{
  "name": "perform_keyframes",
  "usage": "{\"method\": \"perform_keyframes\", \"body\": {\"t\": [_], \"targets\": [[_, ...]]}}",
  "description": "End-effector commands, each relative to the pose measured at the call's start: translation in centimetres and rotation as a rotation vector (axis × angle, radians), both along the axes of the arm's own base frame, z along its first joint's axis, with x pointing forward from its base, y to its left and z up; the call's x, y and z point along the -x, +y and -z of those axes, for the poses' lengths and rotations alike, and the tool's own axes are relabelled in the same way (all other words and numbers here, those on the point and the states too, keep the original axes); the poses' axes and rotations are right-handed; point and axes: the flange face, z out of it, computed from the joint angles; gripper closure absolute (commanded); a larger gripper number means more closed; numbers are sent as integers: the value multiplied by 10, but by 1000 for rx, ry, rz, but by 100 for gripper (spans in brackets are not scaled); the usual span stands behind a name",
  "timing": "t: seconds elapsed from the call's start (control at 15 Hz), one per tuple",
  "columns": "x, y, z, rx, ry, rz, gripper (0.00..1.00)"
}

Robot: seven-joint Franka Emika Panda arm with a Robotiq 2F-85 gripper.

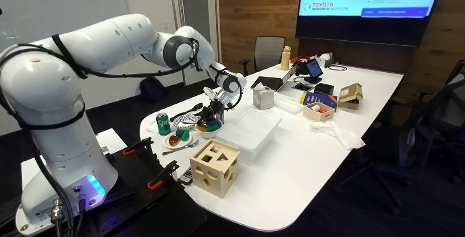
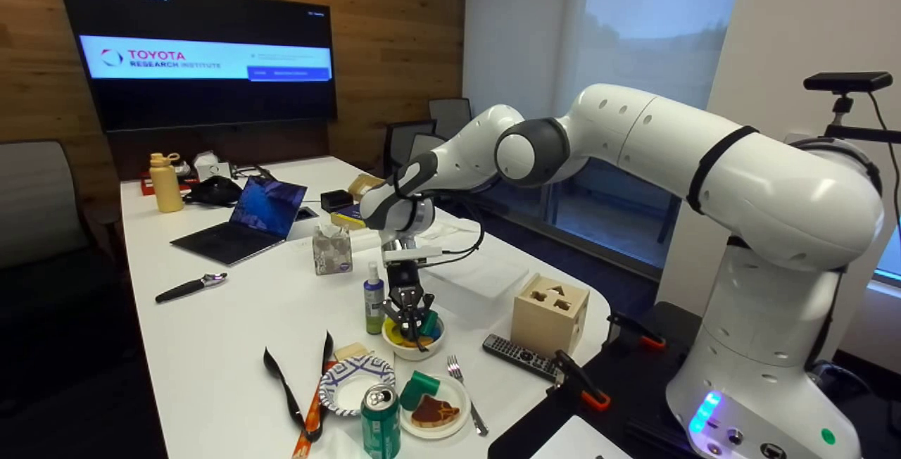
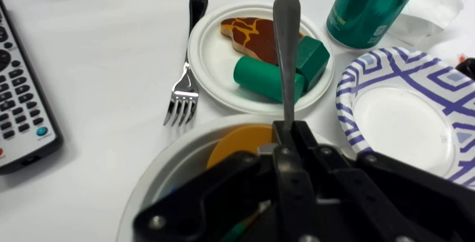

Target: Use the silver spoon to stir the blocks in the white bowl.

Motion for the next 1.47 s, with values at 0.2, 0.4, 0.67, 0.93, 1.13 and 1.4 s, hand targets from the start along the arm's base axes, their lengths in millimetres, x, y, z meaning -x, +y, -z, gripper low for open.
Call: {"method": "perform_keyframes", "body": {"t": [0.2, 0.4, 0.67, 0.93, 1.13, 1.4], "targets": [[34, -14, -35, -187, 76, -94, 98], [37, -31, -28, -247, 165, -85, 98], [43, -52, -14, -279, 294, -58, 98], [48, -50, 4, -305, 387, -66, 98], [51, -41, 14, -313, 423, -77, 98], [50, -30, 17, -284, 401, -85, 98]]}}
